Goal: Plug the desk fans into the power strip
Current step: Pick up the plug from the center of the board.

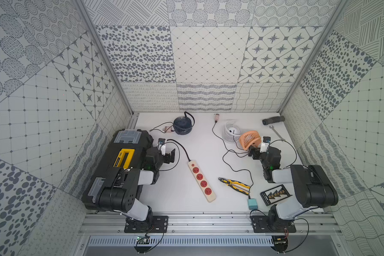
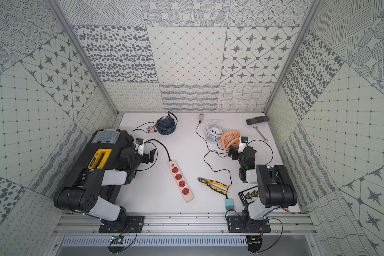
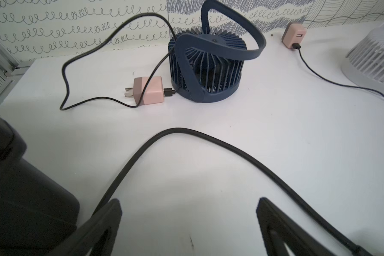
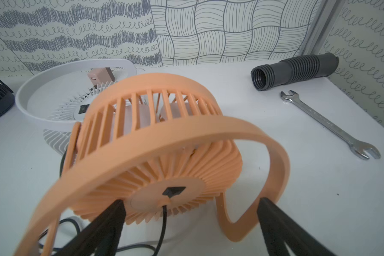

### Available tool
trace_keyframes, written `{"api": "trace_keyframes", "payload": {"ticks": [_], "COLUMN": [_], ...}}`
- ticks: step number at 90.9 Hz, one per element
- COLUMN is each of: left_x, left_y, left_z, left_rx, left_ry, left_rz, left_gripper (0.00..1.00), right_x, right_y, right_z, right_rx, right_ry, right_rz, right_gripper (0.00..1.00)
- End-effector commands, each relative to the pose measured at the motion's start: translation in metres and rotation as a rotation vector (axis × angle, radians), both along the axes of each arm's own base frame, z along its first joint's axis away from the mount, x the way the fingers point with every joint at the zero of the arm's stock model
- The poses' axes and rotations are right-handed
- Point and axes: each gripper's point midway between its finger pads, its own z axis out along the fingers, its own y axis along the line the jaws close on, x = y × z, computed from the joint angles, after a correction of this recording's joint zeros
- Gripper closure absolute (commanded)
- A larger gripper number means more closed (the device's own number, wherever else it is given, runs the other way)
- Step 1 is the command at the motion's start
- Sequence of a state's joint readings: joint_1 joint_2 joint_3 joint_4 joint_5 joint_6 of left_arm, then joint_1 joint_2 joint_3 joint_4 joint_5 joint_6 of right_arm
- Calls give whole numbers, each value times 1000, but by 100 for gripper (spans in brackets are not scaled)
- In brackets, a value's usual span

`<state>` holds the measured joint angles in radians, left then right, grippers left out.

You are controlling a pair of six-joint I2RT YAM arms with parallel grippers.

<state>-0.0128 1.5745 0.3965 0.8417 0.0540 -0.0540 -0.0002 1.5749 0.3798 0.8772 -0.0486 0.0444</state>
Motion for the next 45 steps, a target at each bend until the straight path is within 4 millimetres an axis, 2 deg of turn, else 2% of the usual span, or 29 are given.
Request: {"api": "trace_keyframes", "payload": {"ticks": [1,31,45], "left_x": [5,5,6], "left_y": [2,2,1], "left_z": [7,8,10], "left_rx": [8,7,7], "left_ry": [-32,-33,-39], "left_rz": [-3,-4,-8], "left_gripper": [2,2,2], "right_x": [7,6,3], "right_y": [3,3,-11], "right_z": [15,14,18], "right_rx": [1,2,11], "right_ry": [-47,-47,-61], "right_rz": [12,8,-75], "right_gripper": [3,3,3]}}
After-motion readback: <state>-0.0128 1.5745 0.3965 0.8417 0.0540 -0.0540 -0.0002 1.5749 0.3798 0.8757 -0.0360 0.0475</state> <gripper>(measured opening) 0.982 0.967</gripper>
